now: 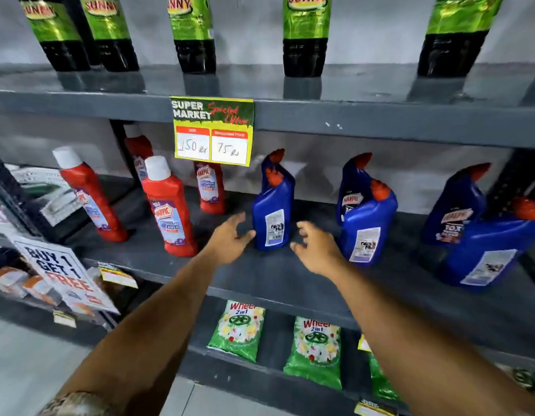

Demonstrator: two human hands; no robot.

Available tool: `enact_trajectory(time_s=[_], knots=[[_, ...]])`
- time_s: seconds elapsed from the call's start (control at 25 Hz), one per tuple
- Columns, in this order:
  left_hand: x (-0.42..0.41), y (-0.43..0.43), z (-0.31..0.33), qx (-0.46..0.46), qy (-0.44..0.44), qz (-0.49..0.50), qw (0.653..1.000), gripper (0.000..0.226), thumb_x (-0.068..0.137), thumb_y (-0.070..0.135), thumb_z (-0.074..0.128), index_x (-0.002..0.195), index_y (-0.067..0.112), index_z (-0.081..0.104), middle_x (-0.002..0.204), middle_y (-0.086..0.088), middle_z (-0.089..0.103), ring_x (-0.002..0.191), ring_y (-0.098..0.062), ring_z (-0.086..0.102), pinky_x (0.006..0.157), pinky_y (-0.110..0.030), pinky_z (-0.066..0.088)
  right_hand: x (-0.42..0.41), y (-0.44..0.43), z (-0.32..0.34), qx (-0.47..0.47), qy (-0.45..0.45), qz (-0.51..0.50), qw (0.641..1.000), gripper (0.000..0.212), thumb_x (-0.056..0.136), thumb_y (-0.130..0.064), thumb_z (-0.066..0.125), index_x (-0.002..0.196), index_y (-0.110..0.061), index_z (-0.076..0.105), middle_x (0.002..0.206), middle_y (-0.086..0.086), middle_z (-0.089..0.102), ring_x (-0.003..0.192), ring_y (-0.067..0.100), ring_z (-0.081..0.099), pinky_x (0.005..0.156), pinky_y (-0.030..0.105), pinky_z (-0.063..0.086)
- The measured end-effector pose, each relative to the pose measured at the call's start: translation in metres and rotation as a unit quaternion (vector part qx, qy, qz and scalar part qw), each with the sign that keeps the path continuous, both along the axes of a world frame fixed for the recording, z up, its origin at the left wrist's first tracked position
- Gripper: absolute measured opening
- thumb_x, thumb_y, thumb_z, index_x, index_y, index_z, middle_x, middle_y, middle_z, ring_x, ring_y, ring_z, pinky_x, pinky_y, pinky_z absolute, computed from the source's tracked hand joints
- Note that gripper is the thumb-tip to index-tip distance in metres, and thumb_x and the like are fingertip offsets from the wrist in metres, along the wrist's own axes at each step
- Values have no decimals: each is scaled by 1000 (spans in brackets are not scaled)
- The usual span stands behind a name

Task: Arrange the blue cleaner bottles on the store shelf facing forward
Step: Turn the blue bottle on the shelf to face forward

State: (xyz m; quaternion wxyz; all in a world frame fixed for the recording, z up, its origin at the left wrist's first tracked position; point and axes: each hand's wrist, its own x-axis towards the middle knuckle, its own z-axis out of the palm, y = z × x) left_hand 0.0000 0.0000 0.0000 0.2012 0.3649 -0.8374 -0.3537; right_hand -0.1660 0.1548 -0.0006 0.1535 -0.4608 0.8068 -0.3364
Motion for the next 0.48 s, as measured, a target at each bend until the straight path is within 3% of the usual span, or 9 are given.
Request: enact_trajectory(time_s=[0.08,0.2,0.36,0.48], knots=[[-10,-7,0,22,34,-17,999,68,86,24,68,142,5,36,146,-11,46,133,-26,45,111,-35,35,-2,-19,-1,-16,-41,-25,999,66,86,-23,67,145,-14,37,144,13,52,129,30,52,107,42,42],[-23,-18,-5,88,112,-79,987,48,80,7,73,123,3,53,128,-13,61,118,-24,57,106,-44,43,-3,-41,-4,-24,-89,-63,994,71,86,-20,66,148,-18,31,146,8,50,129,27,52,104,33,42],[-33,-32,-7,157,181,-99,966,45,75,2,77,115,3,57,118,-14,67,103,-15,65,84,-18,52,0,-53,-15,-22,-116,-63,991,63,86,-18,66,143,-22,40,138,1,58,124,21,58,103,36,46],[-40,-39,-7,183,192,-115,957,45,77,2,75,118,5,57,110,-6,69,93,-2,68,76,-16,53,1,-60,-20,-57,-123,-107,985,55,85,-16,69,136,-17,47,129,2,65,111,18,64,97,35,50]])
